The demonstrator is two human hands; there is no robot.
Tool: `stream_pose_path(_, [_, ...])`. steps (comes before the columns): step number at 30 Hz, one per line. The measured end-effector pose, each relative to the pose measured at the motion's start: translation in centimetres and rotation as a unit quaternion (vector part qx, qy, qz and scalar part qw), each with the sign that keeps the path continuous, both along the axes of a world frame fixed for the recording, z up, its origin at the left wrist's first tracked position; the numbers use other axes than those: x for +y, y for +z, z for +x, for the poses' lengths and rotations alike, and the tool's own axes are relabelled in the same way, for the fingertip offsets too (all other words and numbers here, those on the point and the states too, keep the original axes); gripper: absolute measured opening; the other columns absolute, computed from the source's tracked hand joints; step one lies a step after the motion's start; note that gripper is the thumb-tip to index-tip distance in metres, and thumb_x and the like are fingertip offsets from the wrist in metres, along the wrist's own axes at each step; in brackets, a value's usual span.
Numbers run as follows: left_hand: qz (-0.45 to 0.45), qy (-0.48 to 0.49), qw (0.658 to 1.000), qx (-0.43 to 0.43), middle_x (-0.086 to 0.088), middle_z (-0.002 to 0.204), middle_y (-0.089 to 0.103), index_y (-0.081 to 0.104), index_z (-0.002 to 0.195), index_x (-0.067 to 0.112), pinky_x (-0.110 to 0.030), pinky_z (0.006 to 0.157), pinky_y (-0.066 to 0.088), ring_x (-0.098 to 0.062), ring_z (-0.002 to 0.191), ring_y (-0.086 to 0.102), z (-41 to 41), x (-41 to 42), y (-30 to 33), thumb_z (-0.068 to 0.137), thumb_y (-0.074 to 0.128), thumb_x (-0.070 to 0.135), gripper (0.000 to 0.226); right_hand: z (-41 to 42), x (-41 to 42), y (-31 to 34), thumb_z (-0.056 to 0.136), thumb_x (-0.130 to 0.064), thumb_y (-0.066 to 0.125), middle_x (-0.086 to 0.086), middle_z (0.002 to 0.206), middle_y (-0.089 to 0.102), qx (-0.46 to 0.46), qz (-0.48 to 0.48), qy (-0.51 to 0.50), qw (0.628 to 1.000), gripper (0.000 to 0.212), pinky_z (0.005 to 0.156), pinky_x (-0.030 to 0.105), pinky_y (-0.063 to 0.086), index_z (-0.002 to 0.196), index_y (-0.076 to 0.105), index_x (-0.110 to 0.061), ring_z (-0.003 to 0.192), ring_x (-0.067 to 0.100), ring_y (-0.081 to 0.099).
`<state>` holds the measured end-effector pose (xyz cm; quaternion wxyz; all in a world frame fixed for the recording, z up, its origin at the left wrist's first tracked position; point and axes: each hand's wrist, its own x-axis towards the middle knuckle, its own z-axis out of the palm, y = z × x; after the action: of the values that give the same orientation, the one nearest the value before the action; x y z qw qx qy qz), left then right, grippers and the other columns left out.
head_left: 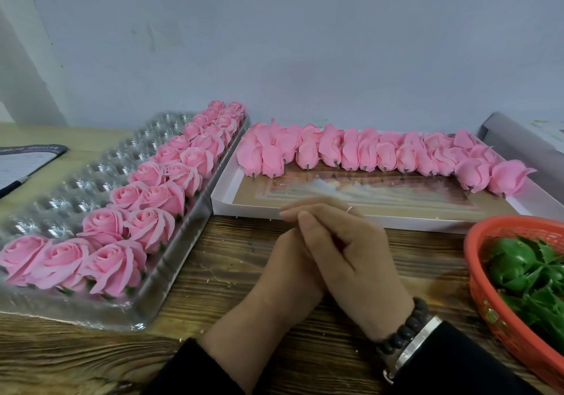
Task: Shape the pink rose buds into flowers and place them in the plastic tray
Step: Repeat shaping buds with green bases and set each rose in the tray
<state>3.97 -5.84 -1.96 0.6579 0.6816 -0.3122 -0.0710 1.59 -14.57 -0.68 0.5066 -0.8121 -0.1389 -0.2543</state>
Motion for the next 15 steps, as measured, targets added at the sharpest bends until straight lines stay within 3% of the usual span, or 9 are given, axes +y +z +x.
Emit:
stream_pose_path(3, [0.008, 0.010, 0.999, -0.032, 0.017, 0.080, 0.068, 0.054, 0.093, 0.016, -0.013, 0.074, 0.050, 0.004, 0.083, 0.063, -0.15, 0.19, -0.05, 0.091, 0.040, -0.007, 0.027, 0.03, -0.12, -0.21, 0.082, -0.041, 0.047, -0.015, 0.098, 0.068, 0.029, -0.022, 0.005, 0.999, 0.032, 0.093, 0.031, 0.046, 0.091, 0.073, -0.024, 0.104, 0.007, 0.059])
stream_pose_path(7, [0.006, 0.021, 0.999, -0.043, 0.032, 0.082, 0.063, 0.055, 0.084, 0.030, -0.006, 0.069, 0.046, 0.012, 0.082, 0.060, 0.04, 0.01, -0.16, 0.083, 0.053, -0.014, 0.044, 0.20, -0.23, -0.18, 0.074, -0.034, 0.058, -0.014, 0.094, 0.068, 0.075, -0.024, -0.004, 0.997, 0.022, 0.091, 0.024, 0.045, 0.089, 0.072, -0.026, 0.098, 0.002, 0.059])
stream_pose_path(15, [-0.008, 0.024, 1.000, -0.015, 0.010, 0.065, 0.066, 0.063, 0.072, 0.015, -0.013, 0.060, 0.049, 0.001, 0.065, 0.061, 0.01, 0.36, 0.26, 0.080, 0.057, -0.013, 0.029, 0.22, -0.91, -0.39, 0.065, -0.051, 0.065, -0.014, 0.092, 0.067, 0.133, -0.019, 0.026, 0.991, 0.030, 0.079, 0.020, 0.051, 0.093, 0.064, -0.038, 0.089, -0.001, 0.061])
